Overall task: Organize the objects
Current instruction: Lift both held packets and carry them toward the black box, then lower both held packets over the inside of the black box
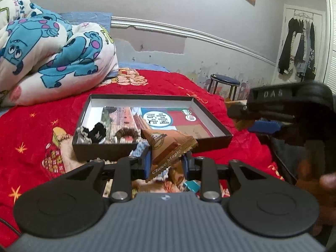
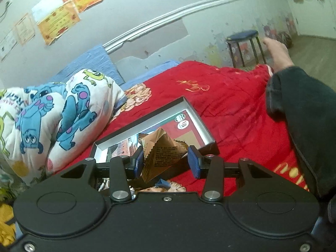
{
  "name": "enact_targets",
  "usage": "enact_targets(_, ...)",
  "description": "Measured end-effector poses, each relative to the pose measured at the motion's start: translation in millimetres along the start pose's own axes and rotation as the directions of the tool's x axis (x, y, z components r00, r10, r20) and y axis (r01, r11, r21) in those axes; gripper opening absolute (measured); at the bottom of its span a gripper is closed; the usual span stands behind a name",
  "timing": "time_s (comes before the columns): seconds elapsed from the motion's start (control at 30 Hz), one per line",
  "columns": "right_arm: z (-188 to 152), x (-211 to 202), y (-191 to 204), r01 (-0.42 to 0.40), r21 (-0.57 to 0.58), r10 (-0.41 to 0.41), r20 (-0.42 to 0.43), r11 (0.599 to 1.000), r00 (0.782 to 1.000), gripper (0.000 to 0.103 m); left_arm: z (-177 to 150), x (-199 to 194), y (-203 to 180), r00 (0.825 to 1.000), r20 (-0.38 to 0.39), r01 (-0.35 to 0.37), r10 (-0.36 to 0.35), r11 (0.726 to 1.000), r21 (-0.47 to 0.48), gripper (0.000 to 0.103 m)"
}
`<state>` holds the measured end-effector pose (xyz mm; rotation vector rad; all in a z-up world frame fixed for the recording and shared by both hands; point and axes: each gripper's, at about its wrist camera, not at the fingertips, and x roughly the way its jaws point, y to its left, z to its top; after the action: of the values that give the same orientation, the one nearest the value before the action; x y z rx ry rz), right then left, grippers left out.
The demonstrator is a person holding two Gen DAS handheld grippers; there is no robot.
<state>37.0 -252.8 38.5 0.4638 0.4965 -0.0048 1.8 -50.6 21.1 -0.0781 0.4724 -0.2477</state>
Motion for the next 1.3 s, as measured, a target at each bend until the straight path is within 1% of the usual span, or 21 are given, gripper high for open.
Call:
enact_targets(0.1,2.1,3.4,-1.5,0.010,0.013,-0.010,0.003,1.000,1.000,0.042,5.9,4.7,0.9,1.000,0.009,0.006,-0.006,1.000,0.009,0.034)
enact_targets(0.3,5.4,8.7,-6.0,0.026,0.023,-0.026,0.012,0.999,1.000,0.042,10.8,11.9,2.1,0.999,0.007,0.041,-0.041,0.999,-0.007,0.034)
enact_targets(0.5,11.9,12.0,-2.0,0.006,0.022,-0.007,0.037,1.000,0.999,0.042,10.0,20.1,-4.0,0.999,-0.006,0.052,-0.052,0.998,0.022,0.034)
enact_targets(0.6,10.7,14.9,1.6,0.002,0.019,-0.002,0.035,1.000,0.999,0.042,11.4,23.7,-6.4,0.998,-0.005,0.060,-0.060,0.998,0.030,0.034)
enact_targets(0.8,9.2,21.9,7.1,-0.019,0.009,0.019,0.026,1.000,0.999,0.042,15.1,30.6,-7.3,0.998,0.003,0.068,-0.068,0.998,0.013,0.035)
enact_targets(0.93,9.8,26.6,6.9,-0.019,0.014,0.019,0.026,1.000,0.999,0.042,18.5,34.9,-5.7,0.998,0.011,0.068,-0.068,0.998,0.000,0.035)
enact_targets(1.07,10.4,33.1,5.9,-0.023,0.030,0.022,0.022,0.999,1.000,0.042,23.7,37.4,-3.9,0.997,0.022,0.069,-0.069,0.998,-0.001,0.035)
enact_targets(1.3,13.9,39.0,13.6,-0.032,0.011,0.032,0.032,0.999,0.999,0.042,33.0,45.4,-0.5,0.996,0.040,0.079,-0.079,0.997,0.008,0.035)
